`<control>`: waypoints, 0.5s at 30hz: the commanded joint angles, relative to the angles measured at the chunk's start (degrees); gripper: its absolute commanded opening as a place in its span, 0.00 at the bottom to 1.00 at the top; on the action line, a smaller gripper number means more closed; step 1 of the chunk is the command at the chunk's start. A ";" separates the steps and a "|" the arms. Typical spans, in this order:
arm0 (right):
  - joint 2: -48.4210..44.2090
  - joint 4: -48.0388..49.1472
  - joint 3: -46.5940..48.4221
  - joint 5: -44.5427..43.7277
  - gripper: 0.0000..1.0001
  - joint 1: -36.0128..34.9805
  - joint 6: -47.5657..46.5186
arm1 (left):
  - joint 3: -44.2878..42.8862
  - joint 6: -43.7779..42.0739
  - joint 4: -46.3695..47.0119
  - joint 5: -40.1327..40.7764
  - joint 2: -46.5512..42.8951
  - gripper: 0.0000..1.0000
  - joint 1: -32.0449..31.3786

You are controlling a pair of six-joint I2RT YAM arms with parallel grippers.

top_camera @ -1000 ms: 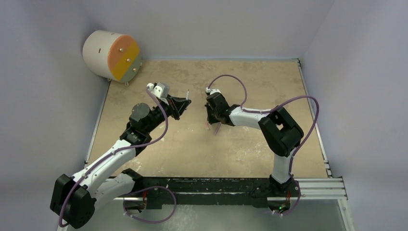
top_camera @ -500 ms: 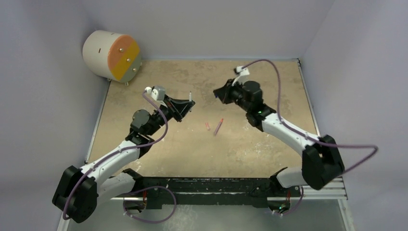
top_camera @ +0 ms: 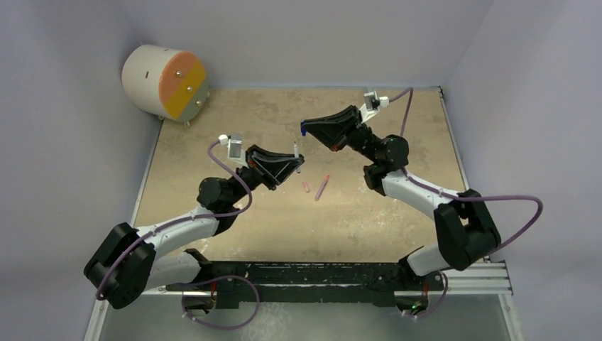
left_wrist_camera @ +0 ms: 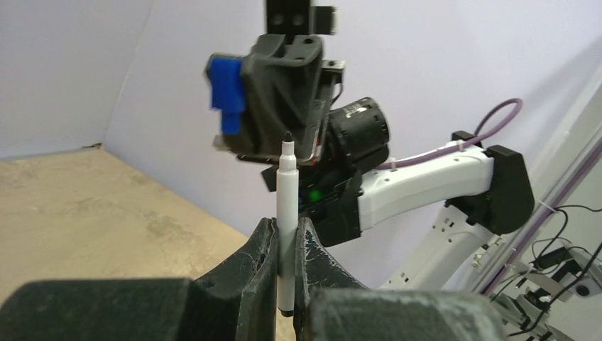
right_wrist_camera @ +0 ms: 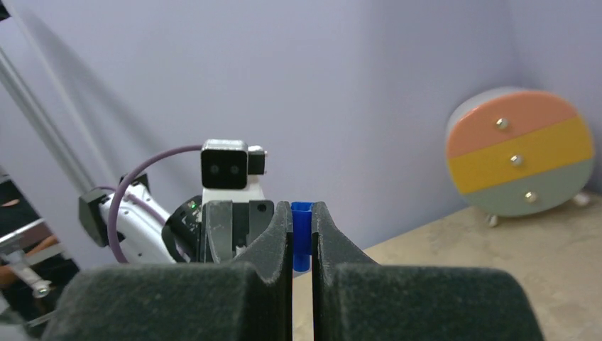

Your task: Insert the pens into the pen caps

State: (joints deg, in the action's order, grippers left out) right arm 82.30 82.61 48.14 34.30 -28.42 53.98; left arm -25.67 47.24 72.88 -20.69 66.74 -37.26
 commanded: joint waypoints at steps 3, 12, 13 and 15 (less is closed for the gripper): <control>-0.01 20.54 -0.79 4.60 0.00 0.29 9.59 | -3.20 0.67 6.21 -1.06 2.00 0.00 -2.27; -2.10 19.01 -0.39 6.60 0.00 0.21 8.32 | -4.18 -1.25 3.56 -0.67 2.34 0.00 -2.47; -1.76 18.89 -0.24 6.68 0.00 0.21 8.45 | -4.33 -1.58 2.81 -0.67 2.17 0.00 -2.47; -1.11 20.82 -0.09 6.06 0.00 0.22 10.21 | -4.66 -2.27 1.33 -0.76 2.01 0.00 -2.43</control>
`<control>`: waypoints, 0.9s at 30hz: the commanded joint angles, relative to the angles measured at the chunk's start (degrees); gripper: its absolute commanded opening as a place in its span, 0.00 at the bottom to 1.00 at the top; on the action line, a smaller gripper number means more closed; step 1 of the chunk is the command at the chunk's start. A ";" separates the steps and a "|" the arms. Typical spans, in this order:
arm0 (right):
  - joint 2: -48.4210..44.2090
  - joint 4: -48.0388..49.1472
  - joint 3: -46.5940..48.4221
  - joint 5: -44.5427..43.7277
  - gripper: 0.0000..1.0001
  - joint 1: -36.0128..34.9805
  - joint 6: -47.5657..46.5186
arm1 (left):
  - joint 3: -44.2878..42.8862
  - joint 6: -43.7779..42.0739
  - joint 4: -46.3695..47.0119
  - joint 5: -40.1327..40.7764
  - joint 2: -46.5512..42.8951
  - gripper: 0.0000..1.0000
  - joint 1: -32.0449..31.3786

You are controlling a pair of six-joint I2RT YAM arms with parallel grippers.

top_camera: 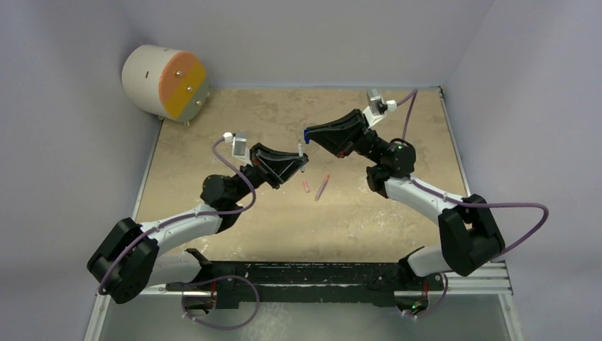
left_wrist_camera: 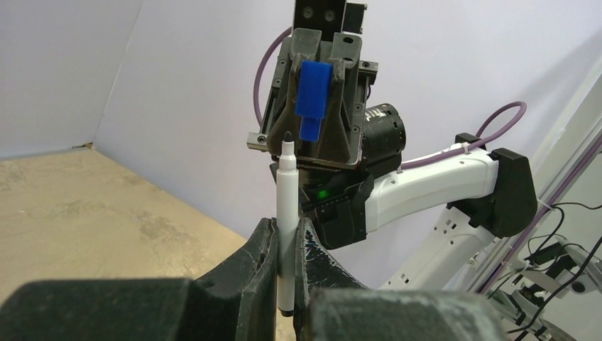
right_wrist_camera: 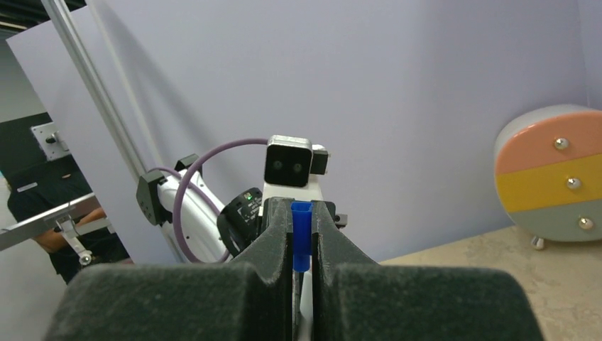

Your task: Insert the pens into the pen caps

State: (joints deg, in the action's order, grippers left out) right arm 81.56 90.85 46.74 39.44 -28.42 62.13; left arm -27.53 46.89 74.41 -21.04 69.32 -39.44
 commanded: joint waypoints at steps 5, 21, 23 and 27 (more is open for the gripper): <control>1.09 13.93 2.35 0.84 0.00 0.25 3.06 | -3.76 -2.47 -2.26 -1.15 0.38 0.00 -0.35; 3.46 12.18 5.25 0.82 0.00 0.21 1.50 | -3.08 -3.60 -3.45 -1.46 -1.36 0.00 -0.50; 3.76 12.46 5.05 0.75 0.00 0.21 1.50 | -3.06 -3.65 -3.61 -1.46 -1.77 0.00 -0.53; 4.30 12.86 4.85 1.13 0.00 0.21 1.85 | -3.58 -3.98 -4.66 -1.79 -2.42 0.00 -0.62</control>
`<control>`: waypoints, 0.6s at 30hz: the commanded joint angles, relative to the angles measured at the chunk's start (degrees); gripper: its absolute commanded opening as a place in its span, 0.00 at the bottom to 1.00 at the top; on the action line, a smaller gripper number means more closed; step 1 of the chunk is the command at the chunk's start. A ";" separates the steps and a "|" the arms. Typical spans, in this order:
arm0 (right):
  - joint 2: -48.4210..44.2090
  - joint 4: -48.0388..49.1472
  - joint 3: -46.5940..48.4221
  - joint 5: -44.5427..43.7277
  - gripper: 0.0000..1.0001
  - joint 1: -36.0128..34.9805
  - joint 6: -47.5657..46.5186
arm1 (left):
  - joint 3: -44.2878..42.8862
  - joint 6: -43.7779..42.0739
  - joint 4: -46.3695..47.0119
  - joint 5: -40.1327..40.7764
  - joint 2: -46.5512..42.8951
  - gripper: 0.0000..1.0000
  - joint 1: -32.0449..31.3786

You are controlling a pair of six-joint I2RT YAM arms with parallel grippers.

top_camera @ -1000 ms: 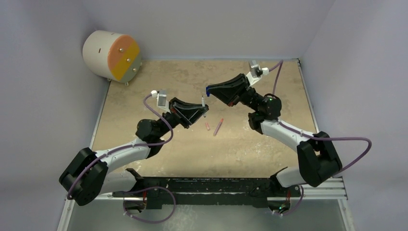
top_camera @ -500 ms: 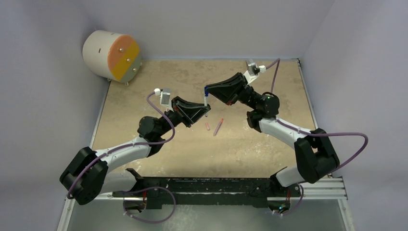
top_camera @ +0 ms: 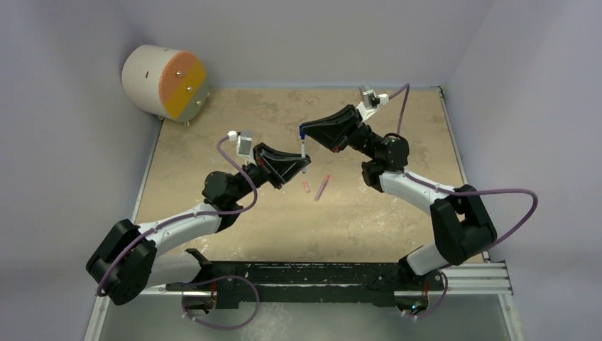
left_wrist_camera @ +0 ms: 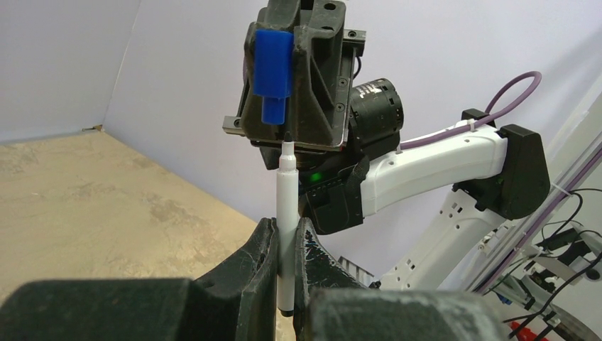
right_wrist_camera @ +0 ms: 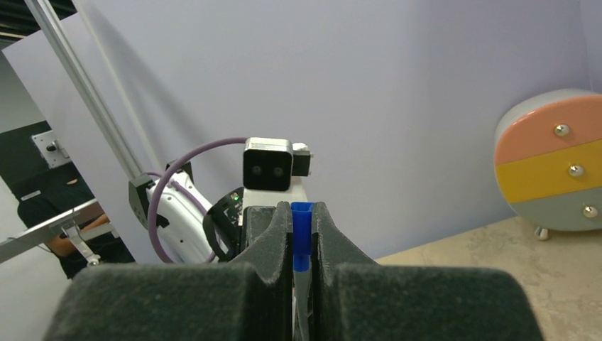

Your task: Insert the pens into the pen caps

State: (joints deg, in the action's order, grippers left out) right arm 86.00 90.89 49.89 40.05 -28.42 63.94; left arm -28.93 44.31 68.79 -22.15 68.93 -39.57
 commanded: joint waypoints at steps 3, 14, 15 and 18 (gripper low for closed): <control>-0.34 12.90 1.27 0.52 0.00 0.15 0.04 | -2.18 -2.13 -0.38 -0.40 -2.76 0.00 -0.47; -0.97 14.28 -0.42 0.50 0.00 0.16 0.92 | -2.77 -2.97 -1.05 0.25 -1.78 0.00 -0.44; -1.12 14.19 -0.41 0.49 0.00 0.14 0.92 | -2.79 -2.90 -0.91 0.11 -1.64 0.00 -0.48; -1.27 13.95 0.08 0.70 0.00 0.21 0.75 | -2.58 -2.80 -0.66 0.31 -1.69 0.00 -0.50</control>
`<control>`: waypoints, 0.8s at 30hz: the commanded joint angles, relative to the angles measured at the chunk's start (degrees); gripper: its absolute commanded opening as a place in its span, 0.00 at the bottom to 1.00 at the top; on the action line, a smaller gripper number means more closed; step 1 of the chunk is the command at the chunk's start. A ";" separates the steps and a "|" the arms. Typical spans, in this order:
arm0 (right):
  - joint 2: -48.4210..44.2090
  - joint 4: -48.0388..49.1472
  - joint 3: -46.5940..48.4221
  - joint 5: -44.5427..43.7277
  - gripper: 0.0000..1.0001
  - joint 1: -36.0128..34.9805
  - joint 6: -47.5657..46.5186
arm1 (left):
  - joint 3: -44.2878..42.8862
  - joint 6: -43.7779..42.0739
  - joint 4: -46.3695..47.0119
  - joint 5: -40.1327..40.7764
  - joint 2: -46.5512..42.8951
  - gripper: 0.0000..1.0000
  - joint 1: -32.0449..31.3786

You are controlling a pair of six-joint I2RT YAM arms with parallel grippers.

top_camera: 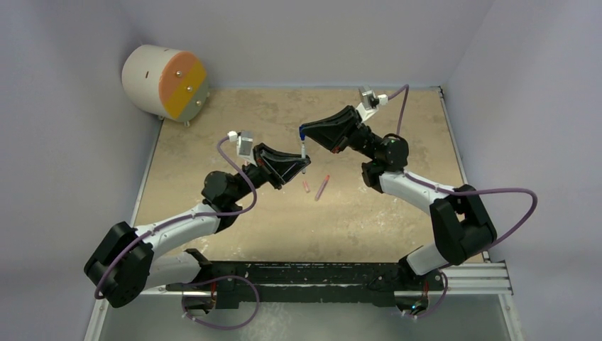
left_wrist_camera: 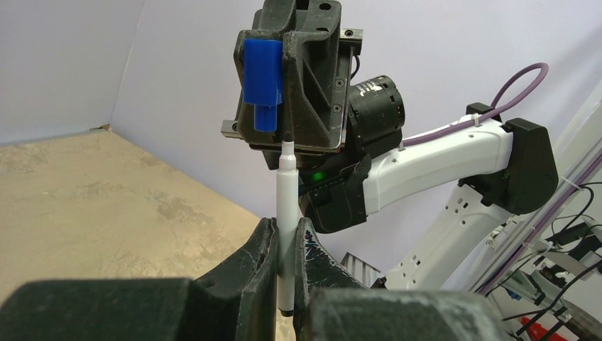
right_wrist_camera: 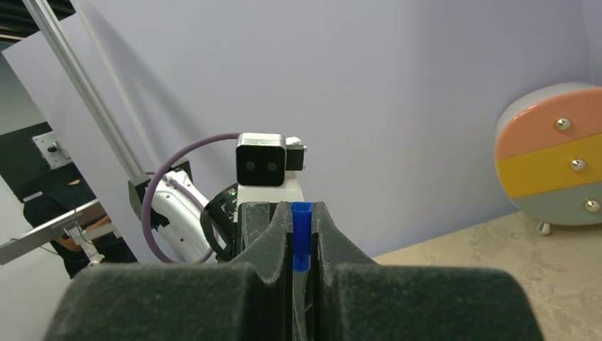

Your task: Insert the pens into the pen caps

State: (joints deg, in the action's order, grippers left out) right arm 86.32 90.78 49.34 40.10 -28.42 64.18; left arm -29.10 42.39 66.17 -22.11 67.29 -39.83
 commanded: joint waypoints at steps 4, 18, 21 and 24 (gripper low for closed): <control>-1.23 14.53 0.80 0.87 0.00 0.17 0.98 | -2.20 -1.26 1.38 0.54 -0.49 0.00 -0.24; -1.55 11.24 2.18 1.33 0.00 0.37 -0.79 | -0.92 -1.87 1.86 1.53 0.21 0.00 -0.24; -2.21 8.47 2.46 0.26 0.00 0.40 -2.29 | -1.38 -1.70 1.92 1.13 0.49 0.00 -0.24; -2.77 7.28 2.67 0.44 0.00 0.40 -2.95 | -1.24 -1.89 1.58 1.18 -0.09 0.00 -0.23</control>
State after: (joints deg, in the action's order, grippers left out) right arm 86.21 90.80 49.39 40.64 -28.42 63.42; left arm -29.15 42.17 65.43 -21.21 67.70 -39.83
